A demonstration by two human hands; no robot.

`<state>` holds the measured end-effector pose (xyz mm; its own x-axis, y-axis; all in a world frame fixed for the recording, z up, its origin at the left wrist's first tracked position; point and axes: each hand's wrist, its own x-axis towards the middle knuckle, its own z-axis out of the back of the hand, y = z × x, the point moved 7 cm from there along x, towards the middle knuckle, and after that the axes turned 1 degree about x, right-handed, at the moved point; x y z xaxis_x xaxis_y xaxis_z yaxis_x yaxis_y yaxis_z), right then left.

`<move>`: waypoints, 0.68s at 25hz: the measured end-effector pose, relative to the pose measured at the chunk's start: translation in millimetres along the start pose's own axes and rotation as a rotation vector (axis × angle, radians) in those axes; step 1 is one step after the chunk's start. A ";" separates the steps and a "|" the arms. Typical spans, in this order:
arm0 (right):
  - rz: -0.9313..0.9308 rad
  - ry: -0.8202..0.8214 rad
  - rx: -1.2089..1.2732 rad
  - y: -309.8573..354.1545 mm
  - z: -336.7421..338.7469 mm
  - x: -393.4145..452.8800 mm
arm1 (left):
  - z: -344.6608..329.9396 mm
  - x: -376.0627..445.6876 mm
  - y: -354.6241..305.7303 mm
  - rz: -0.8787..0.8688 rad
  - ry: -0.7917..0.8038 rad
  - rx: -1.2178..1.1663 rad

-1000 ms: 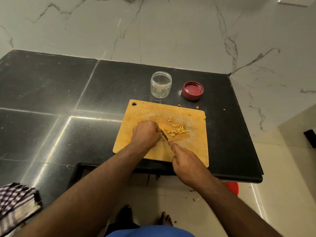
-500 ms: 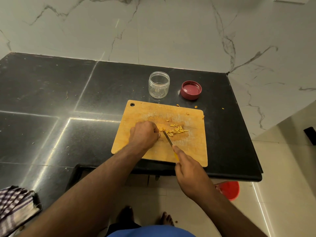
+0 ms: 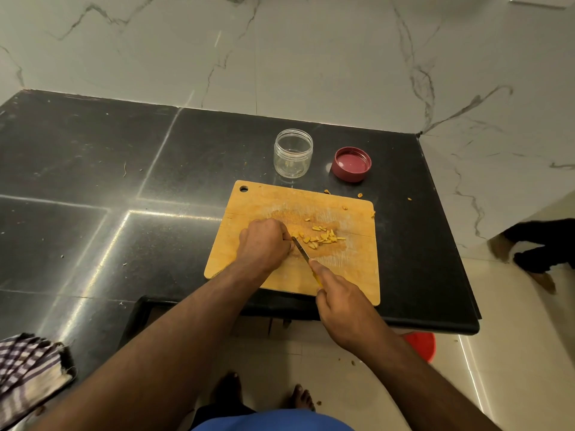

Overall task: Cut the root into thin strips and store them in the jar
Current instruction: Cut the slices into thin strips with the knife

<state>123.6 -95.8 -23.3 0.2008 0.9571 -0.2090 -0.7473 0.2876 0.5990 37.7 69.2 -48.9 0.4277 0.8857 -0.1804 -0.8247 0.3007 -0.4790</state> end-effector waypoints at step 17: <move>-0.034 -0.032 0.108 -20.7 -2.0 -25.0 | 4.1 -2.5 -3.8 -0.021 0.014 0.041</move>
<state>132.8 -125.8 -32.0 0.2461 0.9468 -0.2074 -0.6674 0.3208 0.6721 38.3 67.2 -43.1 0.4499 0.8742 -0.1827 -0.8300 0.3338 -0.4468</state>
